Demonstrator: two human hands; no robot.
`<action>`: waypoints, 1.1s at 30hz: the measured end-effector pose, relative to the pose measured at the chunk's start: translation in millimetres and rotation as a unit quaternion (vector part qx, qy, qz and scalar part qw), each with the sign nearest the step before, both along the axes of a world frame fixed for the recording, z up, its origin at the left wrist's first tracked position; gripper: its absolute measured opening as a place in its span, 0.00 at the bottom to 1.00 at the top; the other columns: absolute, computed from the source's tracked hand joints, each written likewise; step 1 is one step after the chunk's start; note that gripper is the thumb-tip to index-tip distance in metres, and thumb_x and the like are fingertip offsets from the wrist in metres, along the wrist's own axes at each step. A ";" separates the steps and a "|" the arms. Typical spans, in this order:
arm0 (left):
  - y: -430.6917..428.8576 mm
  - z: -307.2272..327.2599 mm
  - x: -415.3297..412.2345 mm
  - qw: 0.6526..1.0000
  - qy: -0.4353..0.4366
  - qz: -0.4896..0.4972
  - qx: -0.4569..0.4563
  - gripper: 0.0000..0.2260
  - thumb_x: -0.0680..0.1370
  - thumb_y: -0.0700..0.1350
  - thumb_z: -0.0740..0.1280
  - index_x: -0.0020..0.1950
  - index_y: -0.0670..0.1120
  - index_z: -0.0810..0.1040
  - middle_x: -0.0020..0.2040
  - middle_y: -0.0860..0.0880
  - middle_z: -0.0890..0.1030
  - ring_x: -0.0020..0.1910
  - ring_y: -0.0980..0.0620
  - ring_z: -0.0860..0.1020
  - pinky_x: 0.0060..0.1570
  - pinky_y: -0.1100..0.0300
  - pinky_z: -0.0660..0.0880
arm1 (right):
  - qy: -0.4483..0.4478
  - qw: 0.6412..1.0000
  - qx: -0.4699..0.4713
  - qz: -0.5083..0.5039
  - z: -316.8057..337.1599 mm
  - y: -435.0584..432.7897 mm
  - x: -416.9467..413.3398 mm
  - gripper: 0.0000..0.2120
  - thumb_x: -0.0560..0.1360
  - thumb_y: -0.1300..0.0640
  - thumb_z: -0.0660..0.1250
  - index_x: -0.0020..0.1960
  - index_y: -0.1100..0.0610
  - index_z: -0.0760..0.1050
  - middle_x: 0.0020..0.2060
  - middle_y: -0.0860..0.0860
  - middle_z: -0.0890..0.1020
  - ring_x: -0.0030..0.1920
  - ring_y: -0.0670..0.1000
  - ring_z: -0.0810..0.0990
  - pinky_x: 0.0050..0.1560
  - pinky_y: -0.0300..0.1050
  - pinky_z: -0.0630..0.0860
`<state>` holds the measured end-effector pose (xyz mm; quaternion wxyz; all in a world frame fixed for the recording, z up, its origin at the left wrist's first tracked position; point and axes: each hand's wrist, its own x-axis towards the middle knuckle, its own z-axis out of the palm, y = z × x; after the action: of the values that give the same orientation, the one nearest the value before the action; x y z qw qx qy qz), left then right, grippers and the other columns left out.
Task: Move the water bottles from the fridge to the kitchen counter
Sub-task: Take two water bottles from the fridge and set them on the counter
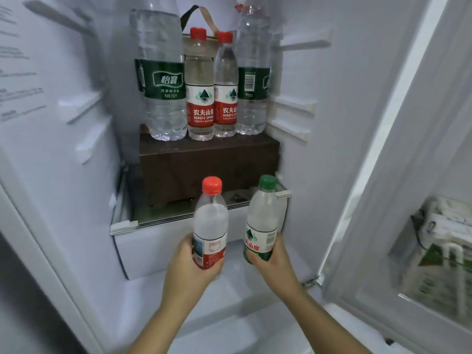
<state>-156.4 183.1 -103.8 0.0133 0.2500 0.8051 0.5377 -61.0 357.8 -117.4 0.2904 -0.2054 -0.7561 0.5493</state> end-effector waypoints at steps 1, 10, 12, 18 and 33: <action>-0.6 -8.5 0.7 1.000 -0.006 0.004 -0.001 0.25 0.64 0.55 0.80 0.54 0.62 0.70 0.53 0.60 0.79 0.49 0.59 0.80 0.45 0.62 0.79 | -0.004 1.000 0.002 -0.001 -4.0 -1.0 1.0 0.25 0.73 0.65 0.74 0.61 0.47 0.68 0.55 0.47 0.80 0.53 0.41 0.81 0.48 0.37 0.79; 3.8 -42.5 -0.4 0.999 -0.025 0.028 -0.010 0.27 0.64 0.55 0.79 0.57 0.58 0.71 0.53 0.59 0.79 0.49 0.62 0.79 0.46 0.61 0.80 | -0.038 0.999 0.001 -0.015 -24.1 -0.8 0.1 0.26 0.71 0.61 0.76 0.59 0.44 0.66 0.53 0.44 0.79 0.52 0.37 0.79 0.48 0.37 0.80; 5.0 -45.6 -1.4 0.999 -0.028 0.033 -0.005 0.27 0.64 0.55 0.79 0.57 0.57 0.71 0.53 0.59 0.80 0.48 0.61 0.80 0.46 0.60 0.80 | -0.041 0.999 -0.004 -0.010 -25.3 0.1 -1.1 0.26 0.71 0.60 0.76 0.61 0.45 0.66 0.54 0.43 0.79 0.53 0.36 0.79 0.49 0.36 0.79; 4.7 -46.4 -6.2 0.999 -0.045 0.026 0.006 0.24 0.65 0.53 0.79 0.56 0.57 0.72 0.51 0.59 0.81 0.46 0.63 0.80 0.44 0.61 0.80 | -0.053 0.998 -0.013 0.009 -26.9 2.8 -1.6 0.28 0.72 0.60 0.76 0.65 0.47 0.65 0.57 0.42 0.78 0.55 0.33 0.77 0.50 0.29 0.76; 15.9 -21.7 -19.9 0.987 -0.147 -0.012 0.066 0.26 0.68 0.44 0.79 0.58 0.53 0.68 0.47 0.64 0.75 0.45 0.67 0.73 0.45 0.63 0.71 | -0.037 0.998 -0.042 0.016 -16.2 10.0 1.4 0.33 0.65 0.61 0.80 0.63 0.45 0.68 0.53 0.47 0.81 0.52 0.46 0.82 0.44 0.36 0.79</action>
<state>-176.3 199.0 -125.5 0.1218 0.1783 0.7540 0.6203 -59.7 367.7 -133.6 0.2447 -0.2249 -0.7459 0.5772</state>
